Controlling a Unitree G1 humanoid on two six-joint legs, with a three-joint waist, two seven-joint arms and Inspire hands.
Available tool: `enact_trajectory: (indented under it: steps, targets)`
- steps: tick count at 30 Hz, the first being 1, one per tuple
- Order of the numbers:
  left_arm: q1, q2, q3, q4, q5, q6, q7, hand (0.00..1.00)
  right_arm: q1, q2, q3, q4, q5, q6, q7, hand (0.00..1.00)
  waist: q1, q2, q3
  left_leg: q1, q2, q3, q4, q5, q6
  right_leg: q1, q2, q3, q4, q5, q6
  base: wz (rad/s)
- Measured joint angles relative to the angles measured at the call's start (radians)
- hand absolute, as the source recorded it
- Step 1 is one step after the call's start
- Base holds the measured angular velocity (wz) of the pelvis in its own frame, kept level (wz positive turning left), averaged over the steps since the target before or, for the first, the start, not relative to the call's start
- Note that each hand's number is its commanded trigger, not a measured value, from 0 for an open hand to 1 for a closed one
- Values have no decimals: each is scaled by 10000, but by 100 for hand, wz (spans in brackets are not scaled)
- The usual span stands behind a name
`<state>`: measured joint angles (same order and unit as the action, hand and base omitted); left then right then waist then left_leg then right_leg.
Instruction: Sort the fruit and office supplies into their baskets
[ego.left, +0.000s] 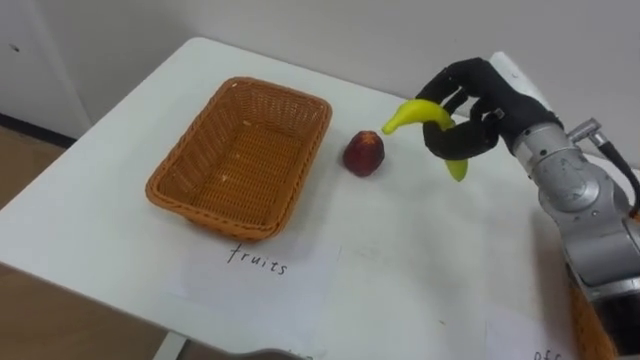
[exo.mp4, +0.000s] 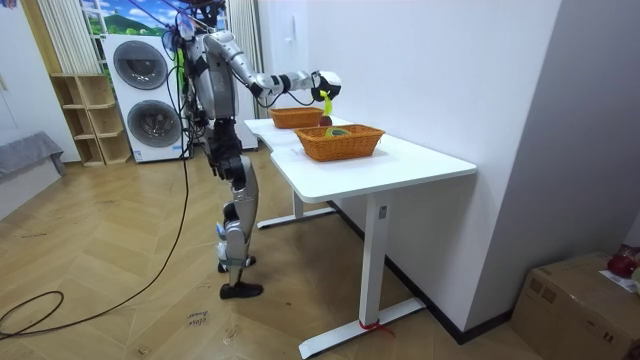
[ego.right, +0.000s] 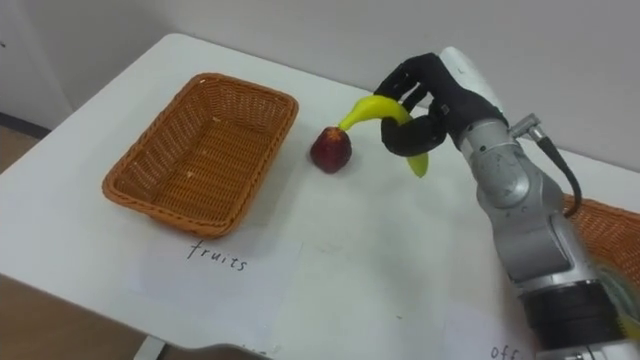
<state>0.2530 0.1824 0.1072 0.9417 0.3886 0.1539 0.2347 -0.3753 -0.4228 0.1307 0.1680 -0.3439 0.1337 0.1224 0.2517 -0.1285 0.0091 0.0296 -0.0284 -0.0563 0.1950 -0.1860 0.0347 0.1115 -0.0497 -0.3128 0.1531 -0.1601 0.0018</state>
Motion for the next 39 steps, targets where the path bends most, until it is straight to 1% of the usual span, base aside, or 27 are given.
enact_trajectory:
  steps: [4, 9, 11, 19, 20, 24, 27, 31, 36, 37, 39]
  targets:
    - [19, -54, -14, -1, -4, 7, -15, 0, -299, 468, 22, 0, 94, -1, -379, 100, 4, -26, 12, -38, -11, -110, 15, 0, 0, 28, -12, -206, -6, 0, 1, 8]
    - [57, -56, -84, -1, -4, 9, -18, 0, -700, 792, 74, 0, 202, -9, -622, 100, 17, -10, 23, -89, -24, -271, 44, 1, 0, 53, -21, -397, -4, -1, 2, 12]
    - [56, -58, -113, -14, -3, 10, -36, 0, -768, 836, 85, -1, 205, -12, -669, 100, 32, -5, 26, -97, -26, -296, 46, 1, 0, 74, -24, -463, -5, -1, 3, 12]
    - [-39, -59, -103, -3, -1, 14, -95, 0, -778, 845, 454, -254, 210, -14, -795, 100, 280, -23, 12, -86, -24, -333, 76, 1, 1, 80, -19, -439, -10, -8, 13, 1]
    - [-58, -59, -102, 9, 1, 13, -96, 0, -779, 850, 466, -274, 225, -16, -795, 100, 304, -6, 24, -87, -23, -335, 68, 1, 1, 80, -19, -438, -10, -9, 15, 0]
    - [-118, -71, -49, 29, 31, 14, -98, 0, -783, 1094, 466, -368, 365, -42, -1058, 100, 420, 9, 30, -88, -24, -333, 24, 1, 0, 84, -19, -457, -11, -16, 26, 0]
    - [-207, -92, -23, 22, 193, 17, -106, 0, -803, 1190, 465, -367, 480, -46, -1318, 100, 579, 3, 25, -93, -28, -330, 25, 1, 0, 82, -21, -490, -14, -16, 27, 0]
    - [-163, -168, -26, -9, 624, 76, -124, 0, -1018, 1484, 469, -365, 516, -95, -1662, 100, 618, -5, 19, -95, -28, -331, 38, 1, 0, 86, -23, -508, -14, -16, 27, 0]
    - [-174, -178, -41, -9, 647, 75, -166, 0, -1186, 1500, 709, -365, 998, -160, -2171, 100, 719, 6, 27, -21, -31, -373, 65, 1, -1, 198, -26, -656, -14, -19, 32, 5]
    - [-187, -174, -49, -9, 647, 75, -223, 0, -1186, 1501, 832, -363, 1072, -170, -2230, 100, 730, 5, 27, -13, -37, -447, 82, 1, -1, 230, -34, -760, -14, -22, 35, 7]
    - [-176, -172, -134, -11, 648, 66, -278, 0, -1185, 1534, 955, -359, 1063, -206, -2263, 100, 732, 11, 31, -4, -62, -540, 83, 1, 0, 289, -47, -788, -10, -26, 43, 15]
